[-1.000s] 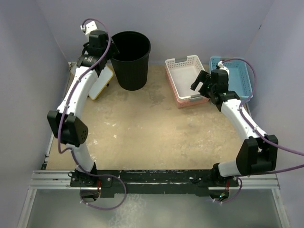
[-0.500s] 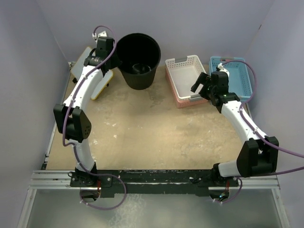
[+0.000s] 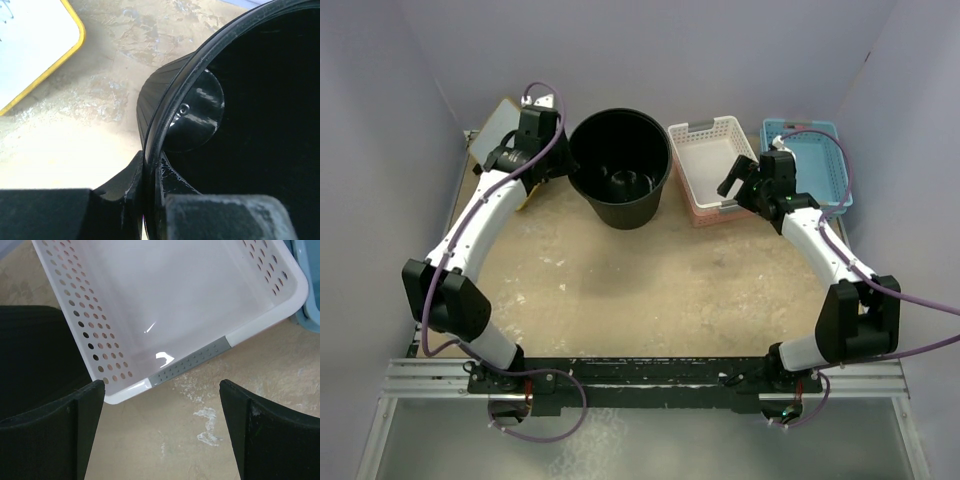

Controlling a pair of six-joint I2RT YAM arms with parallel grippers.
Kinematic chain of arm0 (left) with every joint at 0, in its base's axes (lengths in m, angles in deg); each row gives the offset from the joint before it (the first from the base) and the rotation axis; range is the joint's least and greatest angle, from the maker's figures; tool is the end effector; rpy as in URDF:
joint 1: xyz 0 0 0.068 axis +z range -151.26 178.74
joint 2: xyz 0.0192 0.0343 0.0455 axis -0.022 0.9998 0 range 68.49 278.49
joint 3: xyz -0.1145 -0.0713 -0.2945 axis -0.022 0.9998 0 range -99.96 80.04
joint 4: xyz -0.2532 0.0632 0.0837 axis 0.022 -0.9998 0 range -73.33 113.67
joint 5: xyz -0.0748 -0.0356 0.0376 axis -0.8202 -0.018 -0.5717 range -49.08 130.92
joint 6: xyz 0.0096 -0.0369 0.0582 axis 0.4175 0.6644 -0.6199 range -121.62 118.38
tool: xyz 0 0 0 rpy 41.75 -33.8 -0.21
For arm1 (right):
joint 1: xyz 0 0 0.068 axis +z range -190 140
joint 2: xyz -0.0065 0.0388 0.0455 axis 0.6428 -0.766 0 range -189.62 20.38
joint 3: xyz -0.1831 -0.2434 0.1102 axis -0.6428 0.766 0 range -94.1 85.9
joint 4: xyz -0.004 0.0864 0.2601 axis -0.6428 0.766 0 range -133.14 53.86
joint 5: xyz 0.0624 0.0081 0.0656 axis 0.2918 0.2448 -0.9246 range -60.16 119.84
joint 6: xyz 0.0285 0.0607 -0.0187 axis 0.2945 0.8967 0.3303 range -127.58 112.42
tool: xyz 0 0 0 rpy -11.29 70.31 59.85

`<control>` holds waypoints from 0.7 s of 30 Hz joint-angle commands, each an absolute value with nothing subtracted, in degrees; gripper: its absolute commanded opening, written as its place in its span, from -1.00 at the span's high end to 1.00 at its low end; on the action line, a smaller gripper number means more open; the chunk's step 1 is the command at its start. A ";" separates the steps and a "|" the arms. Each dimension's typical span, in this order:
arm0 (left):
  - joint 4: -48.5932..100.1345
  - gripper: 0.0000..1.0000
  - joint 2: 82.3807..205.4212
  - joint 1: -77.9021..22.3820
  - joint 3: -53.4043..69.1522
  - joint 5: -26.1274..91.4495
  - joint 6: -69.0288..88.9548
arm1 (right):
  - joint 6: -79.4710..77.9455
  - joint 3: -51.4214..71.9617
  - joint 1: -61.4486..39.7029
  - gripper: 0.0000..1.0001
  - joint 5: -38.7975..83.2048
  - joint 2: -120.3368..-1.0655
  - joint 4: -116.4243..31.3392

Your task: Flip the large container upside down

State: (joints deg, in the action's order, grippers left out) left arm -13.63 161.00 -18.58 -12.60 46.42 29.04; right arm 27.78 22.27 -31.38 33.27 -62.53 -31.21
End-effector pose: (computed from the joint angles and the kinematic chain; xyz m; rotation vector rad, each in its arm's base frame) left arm 0.3796 -0.1128 0.4116 -0.3131 2.2172 -0.3540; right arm 0.3528 0.0501 0.3313 0.5296 2.0726 0.3919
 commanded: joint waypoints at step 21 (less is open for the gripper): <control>-9.12 -0.28 161.06 -31.81 -33.87 50.06 14.96 | 26.84 19.68 -31.21 -1.00 36.55 -58.74 -29.90</control>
